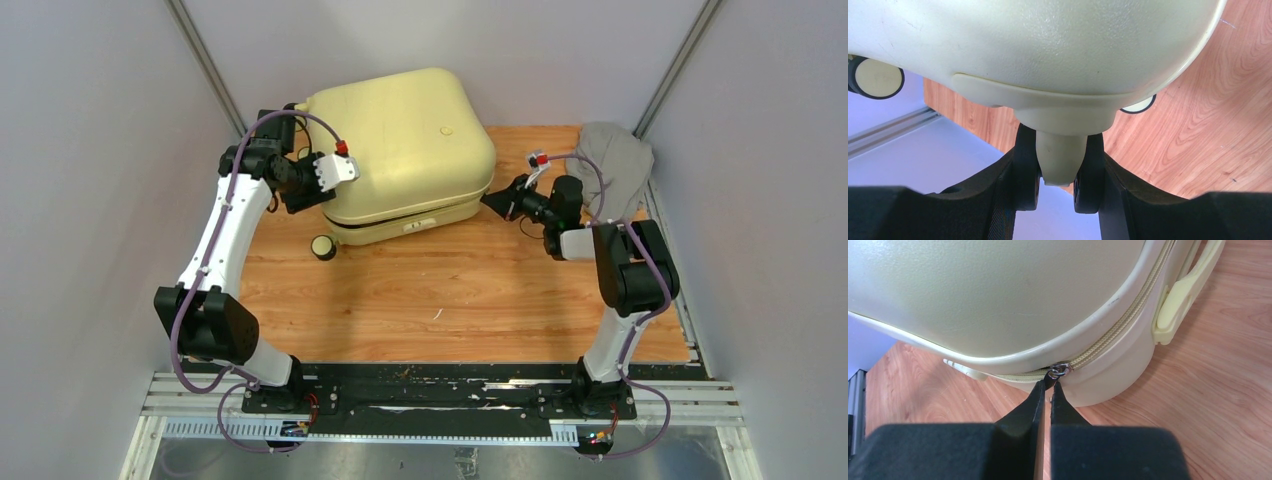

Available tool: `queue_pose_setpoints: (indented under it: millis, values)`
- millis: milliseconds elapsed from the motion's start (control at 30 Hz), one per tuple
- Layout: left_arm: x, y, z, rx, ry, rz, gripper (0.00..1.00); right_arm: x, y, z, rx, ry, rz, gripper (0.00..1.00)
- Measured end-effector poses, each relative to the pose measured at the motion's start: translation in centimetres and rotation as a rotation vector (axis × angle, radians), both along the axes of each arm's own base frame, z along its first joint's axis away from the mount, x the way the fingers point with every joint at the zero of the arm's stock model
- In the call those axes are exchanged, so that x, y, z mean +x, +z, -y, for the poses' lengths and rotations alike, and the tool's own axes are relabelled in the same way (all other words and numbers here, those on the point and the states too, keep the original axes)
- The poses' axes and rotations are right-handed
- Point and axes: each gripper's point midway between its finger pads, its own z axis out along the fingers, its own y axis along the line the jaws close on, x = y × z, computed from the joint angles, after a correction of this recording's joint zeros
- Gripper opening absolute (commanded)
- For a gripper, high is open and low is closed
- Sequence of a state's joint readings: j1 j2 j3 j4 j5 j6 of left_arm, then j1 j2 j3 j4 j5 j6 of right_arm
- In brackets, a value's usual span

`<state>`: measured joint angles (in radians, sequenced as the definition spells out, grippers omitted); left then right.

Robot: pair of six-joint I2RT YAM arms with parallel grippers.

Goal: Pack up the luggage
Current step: Zip the luggage at the center of the board.

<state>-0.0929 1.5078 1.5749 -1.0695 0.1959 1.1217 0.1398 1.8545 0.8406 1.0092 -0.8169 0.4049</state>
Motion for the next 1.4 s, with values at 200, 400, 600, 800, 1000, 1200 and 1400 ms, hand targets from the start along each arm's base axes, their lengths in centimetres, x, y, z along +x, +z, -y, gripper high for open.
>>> queue_pose_setpoints:
  millis: [200, 400, 600, 800, 1000, 1200, 1400]
  values:
    - [-0.2, -0.2, -0.6, 0.017, 0.016, -0.005, 0.00, -0.7, 0.0, -1.1, -0.032, -0.027, 0.028, 0.00]
    - [-1.0, -1.0, -1.3, 0.050, 0.039, -0.025, 0.00, -1.6, -0.2, -2.1, -0.062, -0.057, 0.043, 0.00]
    - [-1.6, -1.3, -2.0, 0.077, 0.072, -0.046, 0.00, -3.6, -0.4, -3.3, -0.081, -0.073, 0.046, 0.00]
    - [-2.1, -0.1, -0.4, 0.025, 0.099, -0.061, 0.00, -9.0, -2.7, -5.4, -0.082, 0.062, -0.035, 0.00]
    - [-1.9, 1.2, 0.0, 0.000, 0.105, -0.042, 0.00, -9.7, -3.4, -5.0, -0.084, 0.071, -0.071, 0.30]
    - [-2.3, 0.6, 0.1, 0.005, 0.098, -0.055, 0.00, -5.1, -1.3, 0.5, -0.026, -0.068, -0.080, 0.79]
    - [-2.5, 0.8, 0.4, -0.011, 0.078, -0.029, 0.00, -0.9, 1.9, 2.1, -0.002, -0.057, 0.011, 0.79]
